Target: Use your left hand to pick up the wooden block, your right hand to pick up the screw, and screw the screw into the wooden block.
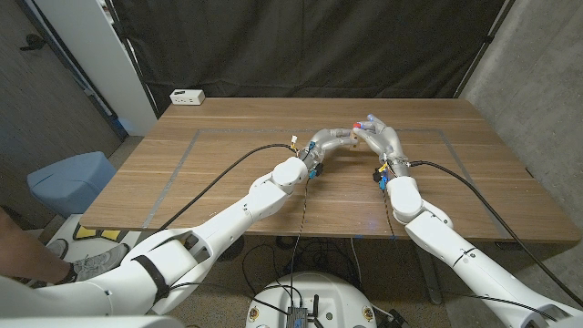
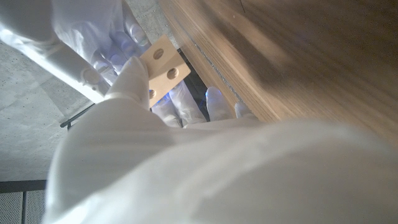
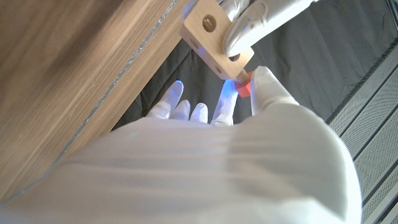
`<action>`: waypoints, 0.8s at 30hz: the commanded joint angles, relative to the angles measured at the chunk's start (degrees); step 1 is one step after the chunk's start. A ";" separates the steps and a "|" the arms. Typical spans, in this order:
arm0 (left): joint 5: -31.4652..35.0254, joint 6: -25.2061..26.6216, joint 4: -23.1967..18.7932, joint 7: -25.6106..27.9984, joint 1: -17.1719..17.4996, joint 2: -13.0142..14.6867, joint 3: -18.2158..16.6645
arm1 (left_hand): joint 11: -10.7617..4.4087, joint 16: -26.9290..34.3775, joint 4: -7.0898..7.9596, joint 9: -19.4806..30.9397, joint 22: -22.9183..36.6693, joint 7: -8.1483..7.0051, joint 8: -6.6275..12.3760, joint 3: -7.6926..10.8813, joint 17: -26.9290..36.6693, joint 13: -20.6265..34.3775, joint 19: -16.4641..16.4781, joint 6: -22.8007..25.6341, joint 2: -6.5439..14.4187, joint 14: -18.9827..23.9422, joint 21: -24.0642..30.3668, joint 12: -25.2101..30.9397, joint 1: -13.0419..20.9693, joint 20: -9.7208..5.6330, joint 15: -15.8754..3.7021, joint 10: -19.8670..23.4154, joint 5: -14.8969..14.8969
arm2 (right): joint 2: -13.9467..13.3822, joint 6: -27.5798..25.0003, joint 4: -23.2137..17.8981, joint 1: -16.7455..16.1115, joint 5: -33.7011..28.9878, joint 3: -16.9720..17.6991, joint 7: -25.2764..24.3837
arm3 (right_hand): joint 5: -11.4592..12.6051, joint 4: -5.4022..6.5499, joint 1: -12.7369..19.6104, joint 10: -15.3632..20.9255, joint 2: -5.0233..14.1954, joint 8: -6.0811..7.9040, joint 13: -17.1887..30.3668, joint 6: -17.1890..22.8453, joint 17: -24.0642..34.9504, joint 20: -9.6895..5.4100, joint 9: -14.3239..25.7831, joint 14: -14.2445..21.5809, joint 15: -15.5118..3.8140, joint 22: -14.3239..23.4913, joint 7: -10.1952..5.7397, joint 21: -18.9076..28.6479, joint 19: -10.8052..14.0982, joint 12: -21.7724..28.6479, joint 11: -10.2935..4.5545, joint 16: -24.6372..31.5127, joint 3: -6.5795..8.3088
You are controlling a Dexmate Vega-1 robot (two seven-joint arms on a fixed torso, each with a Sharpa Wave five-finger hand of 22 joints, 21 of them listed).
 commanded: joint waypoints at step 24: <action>0.09 -0.04 -0.67 0.21 0.49 0.12 -0.02 | -0.16 0.30 0.09 0.32 0.18 0.57 0.57 0.20 0.03 1.75 0.70 1.26 1.53 0.92 0.64 0.39 0.70 0.27 -4.16 0.58 0.40 | -1.07 -0.13 -1.04 -0.78 0.50 0.15 1.21 | 0.01 0.33 -1.41 -1.99 -0.99 -2.11 0.19 -4.22 0.21 -2.23 0.12 -1.35 -2.07 0.16 -0.77 -0.23 -1.02 -0.31 0.80 -0.60 -1.07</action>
